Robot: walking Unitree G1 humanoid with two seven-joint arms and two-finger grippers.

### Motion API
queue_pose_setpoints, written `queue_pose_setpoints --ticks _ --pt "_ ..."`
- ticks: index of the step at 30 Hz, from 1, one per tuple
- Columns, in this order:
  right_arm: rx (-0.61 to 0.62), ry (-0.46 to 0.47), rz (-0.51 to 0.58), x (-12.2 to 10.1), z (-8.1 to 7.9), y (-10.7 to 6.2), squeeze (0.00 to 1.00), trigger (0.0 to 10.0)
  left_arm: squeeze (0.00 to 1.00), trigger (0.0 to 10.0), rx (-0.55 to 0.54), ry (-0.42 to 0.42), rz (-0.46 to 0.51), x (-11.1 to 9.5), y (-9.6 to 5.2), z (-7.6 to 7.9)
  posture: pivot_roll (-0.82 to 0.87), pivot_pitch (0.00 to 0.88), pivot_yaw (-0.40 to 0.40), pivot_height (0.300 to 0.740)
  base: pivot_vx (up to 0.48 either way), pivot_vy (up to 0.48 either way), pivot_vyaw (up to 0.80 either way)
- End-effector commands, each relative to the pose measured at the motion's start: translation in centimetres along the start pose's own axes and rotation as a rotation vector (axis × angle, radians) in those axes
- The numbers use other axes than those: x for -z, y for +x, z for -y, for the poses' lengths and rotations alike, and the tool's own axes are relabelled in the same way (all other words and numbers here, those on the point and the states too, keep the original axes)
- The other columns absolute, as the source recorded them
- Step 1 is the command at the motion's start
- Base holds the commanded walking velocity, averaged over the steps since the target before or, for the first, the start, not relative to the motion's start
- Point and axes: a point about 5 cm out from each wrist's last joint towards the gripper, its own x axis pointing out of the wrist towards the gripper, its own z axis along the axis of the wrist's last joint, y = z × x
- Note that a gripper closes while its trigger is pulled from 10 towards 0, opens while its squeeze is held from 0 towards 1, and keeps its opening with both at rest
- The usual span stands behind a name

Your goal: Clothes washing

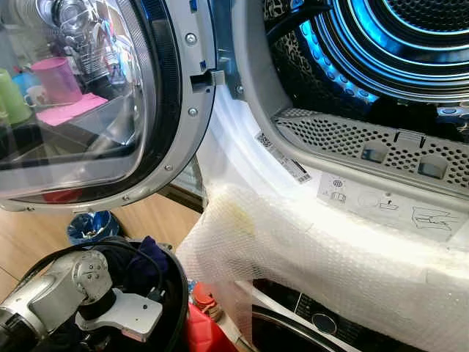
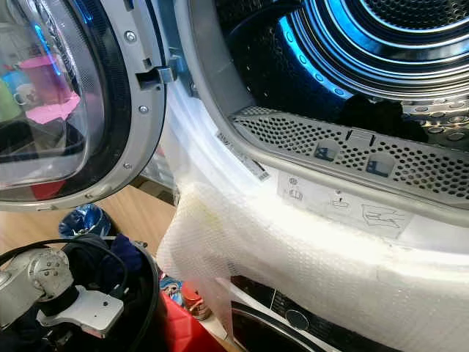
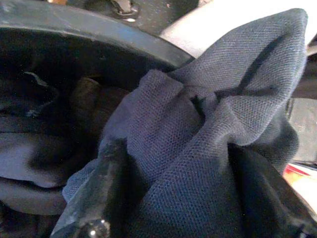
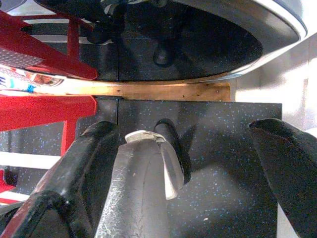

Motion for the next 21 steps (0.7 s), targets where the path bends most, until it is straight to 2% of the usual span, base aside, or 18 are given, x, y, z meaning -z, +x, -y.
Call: queue_pose_setpoints --ticks 1,11,16,18,21 --pt "-0.007 0.005 -0.036 0.9 -0.3 -0.2 0.00 10.0 0.00 0.0 0.043 -0.016 -0.055 0.9 -0.1 0.5 0.07 0.062 0.079 0.740 0.000 0.000 0.00" --pt "-0.019 0.002 -0.028 0.5 -0.5 0.0 0.00 10.0 0.00 0.0 0.082 0.005 -0.064 0.8 -0.3 0.5 0.06 0.047 0.083 0.740 0.000 0.000 0.00" --pt "-0.025 0.000 -0.030 0.5 -0.7 0.0 0.00 10.0 0.00 0.0 0.078 0.017 -0.030 0.4 -0.2 0.2 0.06 0.035 0.084 0.740 0.000 0.000 0.00" --pt "-0.027 0.002 -0.032 0.5 -0.7 0.0 0.00 10.0 0.00 0.0 0.077 0.012 0.022 -0.2 0.1 0.0 0.06 0.035 0.084 0.740 0.000 0.000 0.00" --pt "-0.031 -0.001 -0.030 0.4 -0.8 0.0 0.00 10.0 0.00 0.0 0.087 0.022 0.023 -0.3 0.2 0.1 0.06 0.034 0.086 0.740 0.000 0.000 0.00"
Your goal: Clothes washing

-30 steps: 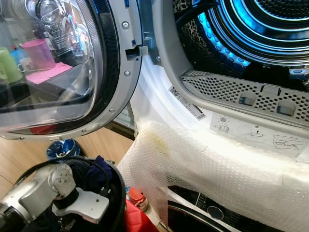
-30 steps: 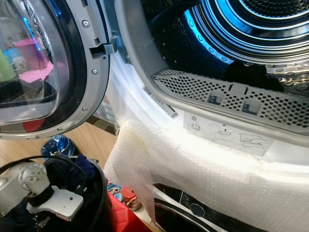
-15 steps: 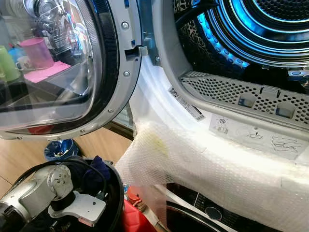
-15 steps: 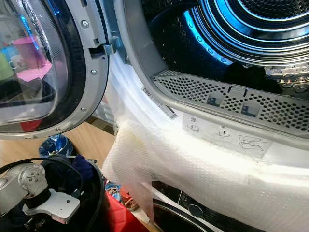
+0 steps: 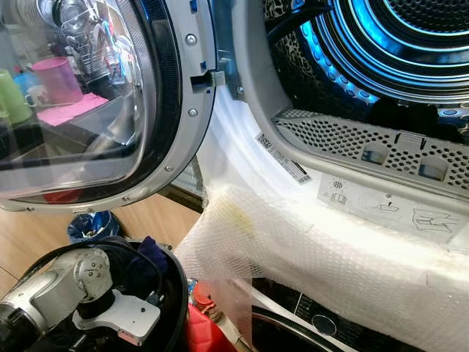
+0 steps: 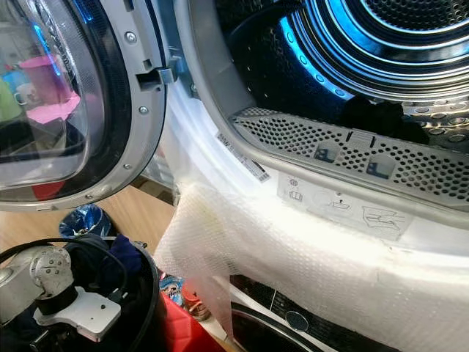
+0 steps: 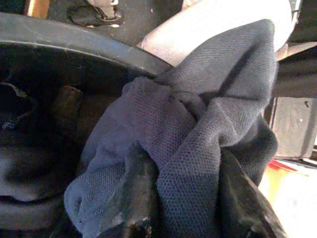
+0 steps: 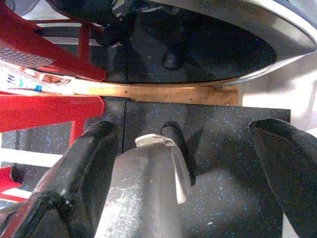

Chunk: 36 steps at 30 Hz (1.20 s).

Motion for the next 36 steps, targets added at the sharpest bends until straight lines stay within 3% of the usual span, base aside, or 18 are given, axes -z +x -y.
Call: queue_pose_setpoints --ticks 1,6,9,11,19,20,22,26,30,36 --pt "-0.008 0.007 -0.029 0.7 -0.3 -0.1 0.00 10.0 0.00 0.0 0.024 -0.004 -0.001 0.2 0.0 0.2 0.06 0.034 0.086 0.740 0.000 0.000 0.00" --pt "-0.012 0.007 -0.021 0.5 -0.4 -0.1 0.00 10.0 0.00 0.0 0.019 -0.008 0.029 0.0 -0.2 0.2 0.06 0.038 0.088 0.740 0.000 0.000 0.00" --pt "-0.013 0.007 -0.019 0.5 -0.4 -0.1 0.00 10.0 0.00 0.0 -0.008 -0.018 0.233 -2.3 -1.2 -0.3 0.06 0.040 0.089 0.740 0.000 0.000 0.00" --pt "-0.014 0.007 -0.020 0.5 -0.4 -0.1 0.00 10.0 0.00 0.0 -0.020 -0.006 0.393 -4.3 -2.7 -0.6 0.06 0.041 0.089 0.740 0.000 0.000 0.00" --pt "-0.019 0.007 -0.024 0.5 -0.6 0.0 0.00 10.0 0.00 0.0 -0.017 0.066 0.606 -7.6 -5.2 -1.3 0.07 0.040 0.092 0.740 0.000 0.000 0.00" --pt "-0.019 0.010 -0.023 0.4 -0.7 0.0 0.00 10.0 0.00 0.0 0.001 0.104 0.688 -9.1 -6.2 -1.5 0.07 0.040 0.096 0.740 0.000 0.000 0.00" --pt "-0.018 0.015 -0.021 0.4 -0.7 0.0 0.00 10.0 0.00 0.0 0.020 0.150 0.760 -10.7 -7.0 -2.0 0.06 0.040 0.097 0.740 0.000 0.000 0.00" --pt "-0.015 0.022 -0.015 0.3 -0.7 0.0 0.00 10.0 0.00 0.0 0.054 0.218 0.824 -12.5 -7.5 -2.3 0.06 0.041 0.098 0.740 0.000 0.000 0.00" --pt "-0.010 0.030 -0.011 0.1 -0.6 0.1 0.00 10.0 0.00 0.0 0.065 0.330 0.922 -15.8 -8.7 -3.5 0.06 0.049 0.098 0.740 0.000 0.000 0.00" --pt "-0.006 0.040 -0.008 0.0 -0.6 0.1 0.00 10.0 0.00 0.0 0.067 0.415 0.996 -18.5 -9.0 -4.4 0.06 0.051 0.100 0.740 0.000 0.000 0.00"
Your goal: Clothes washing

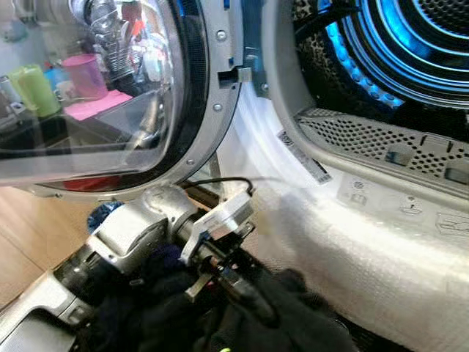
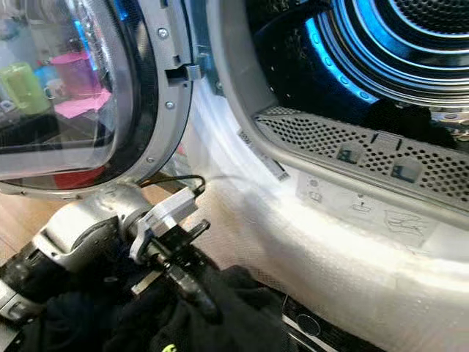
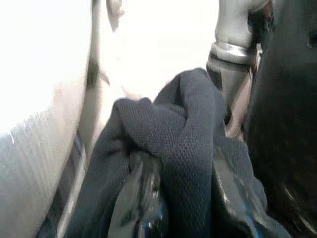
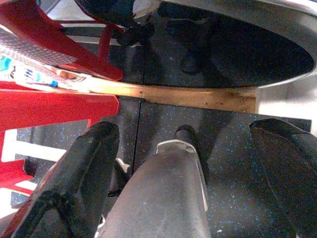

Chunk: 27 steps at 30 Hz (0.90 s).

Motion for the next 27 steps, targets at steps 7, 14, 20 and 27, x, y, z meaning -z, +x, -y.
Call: queue_pose_setpoints --ticks 7,14,20,27 --pt "0.022 0.027 -0.003 0.5 0.1 -0.2 0.00 10.0 0.00 0.0 -0.028 0.070 0.097 -1.7 1.3 -2.0 0.05 0.058 0.107 0.740 0.000 0.000 0.00" --pt "0.042 0.039 0.004 0.7 0.7 -0.4 0.00 10.0 0.00 0.0 -0.094 0.006 0.064 0.5 0.7 -1.4 0.04 0.067 0.112 0.740 0.000 0.000 0.00" --pt "0.064 0.044 0.004 0.9 1.1 -0.5 0.00 10.0 0.00 0.0 -0.143 -0.041 0.011 2.1 0.3 -0.9 0.05 0.068 0.112 0.740 0.000 0.000 0.00" --pt "0.093 0.041 0.032 0.5 1.9 -0.5 0.00 10.0 0.00 0.0 -0.227 -0.103 -0.081 5.6 0.5 -0.2 0.04 0.070 0.110 0.740 0.000 0.000 0.00"
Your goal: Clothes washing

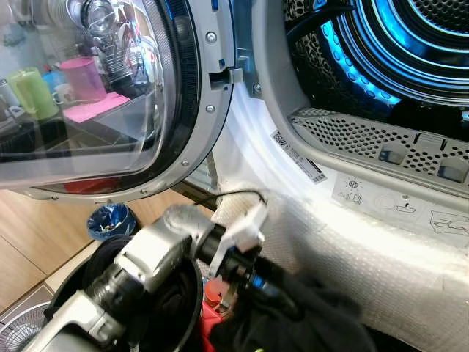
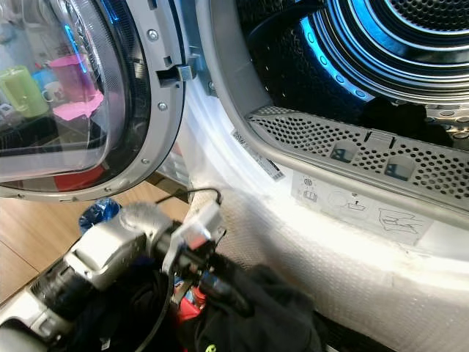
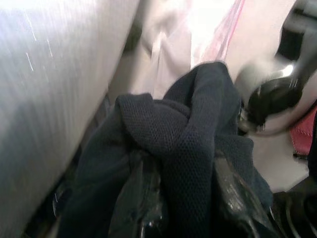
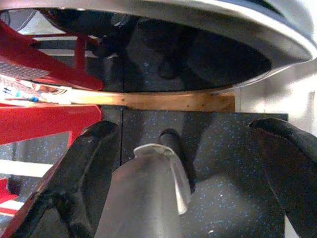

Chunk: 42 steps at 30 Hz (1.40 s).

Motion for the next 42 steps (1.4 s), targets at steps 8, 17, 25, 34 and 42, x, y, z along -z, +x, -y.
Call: queue_pose_setpoints --ticks 8,17,25,34,42 --pt "-0.166 -0.173 0.132 -1.4 2.8 -0.8 0.00 10.0 0.00 0.0 -0.136 -0.035 -0.021 1.6 -1.5 0.3 0.04 0.072 0.102 0.740 0.000 0.000 0.00" --pt "-0.655 -0.329 0.300 -3.2 5.1 -5.7 0.00 10.0 0.00 0.0 -0.150 -0.074 0.008 1.8 -2.3 0.9 0.03 0.061 0.093 0.740 0.000 0.000 0.00" --pt "-0.908 -0.267 0.413 -5.5 5.0 -10.8 1.00 10.0 0.00 0.0 -0.130 -0.094 0.029 1.5 -2.1 0.9 0.02 0.074 0.099 0.740 0.000 0.000 0.00" --pt "-1.192 -0.334 0.378 -5.4 0.5 -13.8 0.00 10.0 0.00 0.0 -0.084 -0.119 0.107 1.0 0.4 0.4 0.01 0.090 0.113 0.740 0.000 0.000 0.00" --pt "-1.247 -0.382 0.335 -4.6 -0.1 -14.6 0.76 10.0 0.00 0.0 -0.063 -0.126 0.154 0.2 1.3 0.3 0.00 0.099 0.120 0.740 0.000 0.000 0.00"
